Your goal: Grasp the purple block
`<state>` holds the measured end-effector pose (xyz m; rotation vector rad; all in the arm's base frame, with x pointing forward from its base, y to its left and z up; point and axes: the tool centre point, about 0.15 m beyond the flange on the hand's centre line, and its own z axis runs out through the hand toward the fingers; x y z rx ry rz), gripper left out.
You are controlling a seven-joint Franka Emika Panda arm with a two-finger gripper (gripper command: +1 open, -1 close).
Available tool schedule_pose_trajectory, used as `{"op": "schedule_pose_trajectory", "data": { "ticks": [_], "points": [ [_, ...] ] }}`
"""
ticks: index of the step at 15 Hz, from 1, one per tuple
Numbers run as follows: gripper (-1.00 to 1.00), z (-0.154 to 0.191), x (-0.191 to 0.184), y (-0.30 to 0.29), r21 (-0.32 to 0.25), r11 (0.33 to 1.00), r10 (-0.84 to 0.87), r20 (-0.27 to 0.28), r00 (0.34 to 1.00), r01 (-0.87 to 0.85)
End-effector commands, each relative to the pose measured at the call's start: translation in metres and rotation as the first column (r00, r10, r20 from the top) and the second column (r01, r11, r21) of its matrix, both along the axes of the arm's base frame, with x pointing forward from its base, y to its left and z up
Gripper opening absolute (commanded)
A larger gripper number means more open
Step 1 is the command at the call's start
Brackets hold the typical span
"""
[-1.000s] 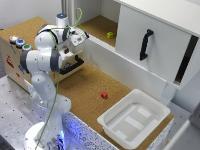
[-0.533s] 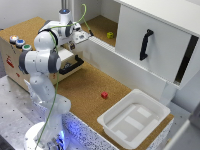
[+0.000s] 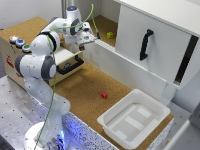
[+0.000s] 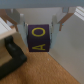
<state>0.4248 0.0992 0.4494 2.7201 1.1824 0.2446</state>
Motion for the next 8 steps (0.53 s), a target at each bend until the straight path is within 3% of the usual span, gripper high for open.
{"op": "schedule_pose_trajectory", "data": {
  "ticks": [1,5,8],
  "points": [
    [-1.00,-0.019,-0.038,-0.091,0.049,0.994,-0.101,0.046,0.994,0.098],
    [-1.00,-0.030,-0.042,-0.140,0.054,0.971,-0.234,0.034,0.972,0.232],
    [-1.00,-0.039,-0.042,-0.194,0.021,0.901,-0.435,0.026,0.900,0.434]
  ]
}}
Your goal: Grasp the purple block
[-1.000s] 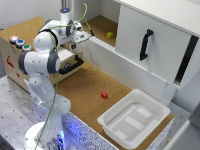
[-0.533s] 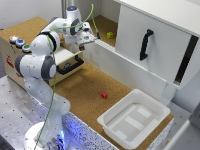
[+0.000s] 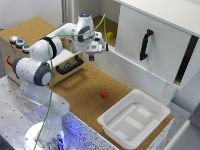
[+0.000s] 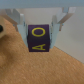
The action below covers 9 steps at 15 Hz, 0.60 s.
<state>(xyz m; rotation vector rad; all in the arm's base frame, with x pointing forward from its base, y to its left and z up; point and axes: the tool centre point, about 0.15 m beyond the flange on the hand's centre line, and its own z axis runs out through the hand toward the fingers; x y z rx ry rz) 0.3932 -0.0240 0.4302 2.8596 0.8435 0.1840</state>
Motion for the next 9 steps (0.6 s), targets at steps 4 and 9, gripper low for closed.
{"op": "schedule_pose_trajectory", "data": {
  "ticks": [4,9],
  "points": [
    [-1.00,-0.034,-0.013,-0.138,-0.018,0.922,-0.386,0.043,0.921,0.387],
    [-1.00,-0.064,-0.001,-0.243,-0.011,0.895,-0.446,0.037,0.894,0.447]
  ]
}}
